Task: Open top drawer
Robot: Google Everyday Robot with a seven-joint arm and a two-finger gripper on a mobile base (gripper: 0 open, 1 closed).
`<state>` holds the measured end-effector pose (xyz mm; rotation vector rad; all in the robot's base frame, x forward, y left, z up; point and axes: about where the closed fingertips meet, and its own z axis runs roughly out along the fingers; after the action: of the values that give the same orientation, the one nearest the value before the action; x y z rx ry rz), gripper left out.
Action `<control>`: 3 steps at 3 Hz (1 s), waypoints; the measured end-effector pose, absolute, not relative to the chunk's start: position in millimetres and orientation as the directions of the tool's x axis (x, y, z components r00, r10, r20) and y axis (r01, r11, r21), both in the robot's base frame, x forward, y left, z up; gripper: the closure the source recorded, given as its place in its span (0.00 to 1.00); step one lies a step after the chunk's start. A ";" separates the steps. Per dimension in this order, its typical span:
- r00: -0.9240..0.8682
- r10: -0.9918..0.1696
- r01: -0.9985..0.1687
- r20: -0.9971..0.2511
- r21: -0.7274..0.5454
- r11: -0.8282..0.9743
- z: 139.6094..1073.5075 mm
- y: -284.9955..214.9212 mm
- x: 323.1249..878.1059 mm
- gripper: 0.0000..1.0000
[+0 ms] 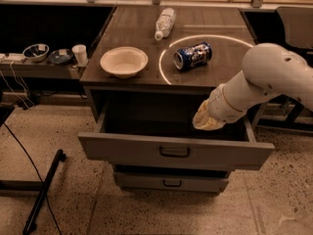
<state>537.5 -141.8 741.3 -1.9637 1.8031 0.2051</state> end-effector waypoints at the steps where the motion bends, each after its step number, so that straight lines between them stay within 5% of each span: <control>1: 0.113 -0.918 -0.981 -0.381 -0.191 -0.041 712.4 -129.4 554.0 0.92; 3: 0.085 -0.939 -0.991 -0.334 -0.130 -0.043 663.8 -110.8 575.3 1.00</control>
Offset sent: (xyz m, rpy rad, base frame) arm 0.0488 0.0395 -0.0778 -0.1046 0.0857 -0.0159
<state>575.3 -110.8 663.8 -2.0461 1.9152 0.2242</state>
